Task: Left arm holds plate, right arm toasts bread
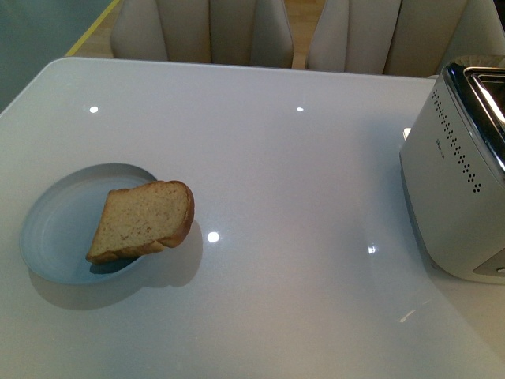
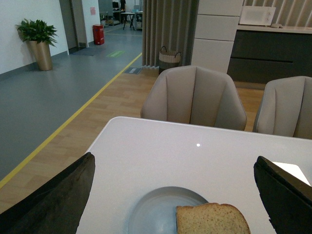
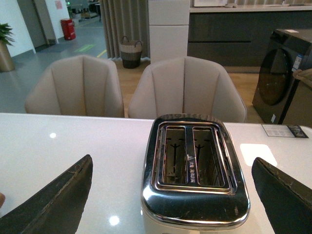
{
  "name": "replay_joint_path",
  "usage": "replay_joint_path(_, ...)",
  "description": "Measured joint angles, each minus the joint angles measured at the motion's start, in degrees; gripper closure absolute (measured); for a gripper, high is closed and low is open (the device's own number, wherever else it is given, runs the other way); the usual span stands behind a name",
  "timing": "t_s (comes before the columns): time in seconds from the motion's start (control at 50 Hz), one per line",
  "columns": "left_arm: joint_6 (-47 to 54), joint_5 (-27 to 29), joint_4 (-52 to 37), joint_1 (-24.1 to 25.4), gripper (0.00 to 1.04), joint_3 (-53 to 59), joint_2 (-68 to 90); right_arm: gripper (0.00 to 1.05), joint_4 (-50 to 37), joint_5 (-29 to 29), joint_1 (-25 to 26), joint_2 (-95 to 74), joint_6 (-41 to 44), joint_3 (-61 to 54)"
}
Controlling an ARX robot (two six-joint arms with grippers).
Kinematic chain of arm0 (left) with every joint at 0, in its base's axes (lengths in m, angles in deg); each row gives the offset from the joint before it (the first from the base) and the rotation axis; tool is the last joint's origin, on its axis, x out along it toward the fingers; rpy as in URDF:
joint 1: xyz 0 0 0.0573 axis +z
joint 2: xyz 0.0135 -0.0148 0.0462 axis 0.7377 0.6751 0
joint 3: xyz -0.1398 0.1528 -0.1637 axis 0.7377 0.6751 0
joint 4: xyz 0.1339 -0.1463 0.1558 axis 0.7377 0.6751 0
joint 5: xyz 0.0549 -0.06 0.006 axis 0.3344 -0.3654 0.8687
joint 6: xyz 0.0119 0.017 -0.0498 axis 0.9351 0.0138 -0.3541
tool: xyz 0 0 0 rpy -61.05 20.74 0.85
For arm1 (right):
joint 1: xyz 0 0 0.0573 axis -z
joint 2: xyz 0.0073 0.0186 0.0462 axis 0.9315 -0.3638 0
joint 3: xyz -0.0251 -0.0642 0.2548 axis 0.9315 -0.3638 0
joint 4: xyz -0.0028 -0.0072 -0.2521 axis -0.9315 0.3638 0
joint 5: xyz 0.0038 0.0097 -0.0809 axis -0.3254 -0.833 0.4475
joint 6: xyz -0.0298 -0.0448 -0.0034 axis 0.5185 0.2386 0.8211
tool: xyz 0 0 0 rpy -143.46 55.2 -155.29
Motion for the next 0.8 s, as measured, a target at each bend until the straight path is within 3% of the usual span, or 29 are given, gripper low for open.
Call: replay_joint_path(0.8,0.0,0.0,0.0,0.0,0.07,0.0,0.0,0.09,0.0,0.0,0.0,0.0,0.0,0.0)
